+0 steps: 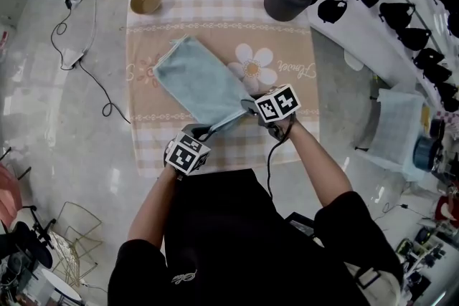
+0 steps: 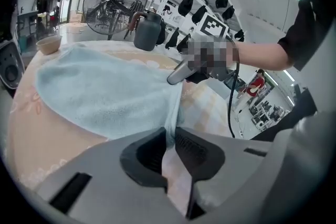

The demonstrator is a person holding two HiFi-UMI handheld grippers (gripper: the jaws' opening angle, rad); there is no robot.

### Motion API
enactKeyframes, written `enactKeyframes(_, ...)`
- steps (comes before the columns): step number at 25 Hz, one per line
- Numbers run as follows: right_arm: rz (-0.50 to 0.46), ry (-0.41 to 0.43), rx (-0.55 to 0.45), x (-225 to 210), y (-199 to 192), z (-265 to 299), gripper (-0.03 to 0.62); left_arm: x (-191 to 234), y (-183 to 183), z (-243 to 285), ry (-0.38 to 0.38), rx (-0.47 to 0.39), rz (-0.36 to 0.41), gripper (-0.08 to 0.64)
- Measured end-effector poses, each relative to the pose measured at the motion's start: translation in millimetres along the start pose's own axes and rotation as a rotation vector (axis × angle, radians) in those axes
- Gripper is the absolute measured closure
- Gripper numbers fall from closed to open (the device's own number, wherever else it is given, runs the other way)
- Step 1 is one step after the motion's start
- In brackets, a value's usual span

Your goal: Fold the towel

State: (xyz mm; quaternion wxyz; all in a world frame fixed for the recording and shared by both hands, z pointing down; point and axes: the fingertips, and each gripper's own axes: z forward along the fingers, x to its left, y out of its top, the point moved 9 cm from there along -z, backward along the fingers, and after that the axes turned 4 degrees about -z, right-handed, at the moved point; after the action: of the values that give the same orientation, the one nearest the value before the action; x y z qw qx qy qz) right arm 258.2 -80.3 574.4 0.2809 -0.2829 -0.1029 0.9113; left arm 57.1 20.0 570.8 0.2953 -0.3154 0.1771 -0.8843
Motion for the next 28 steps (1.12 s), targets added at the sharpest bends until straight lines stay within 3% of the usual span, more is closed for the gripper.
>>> enactKeyframes(15,-0.043,-0.079,0.1,18.3,55.4,-18.5,0.532,33.1,31.7,-37.0,-0.148,-0.104,-0.085,0.506)
enactKeyframes(28,-0.004,-0.081,0.093,25.8,111.8,-4.1,0.531,97.7,51.2,-64.3,-0.218,-0.226,-0.256,0.508)
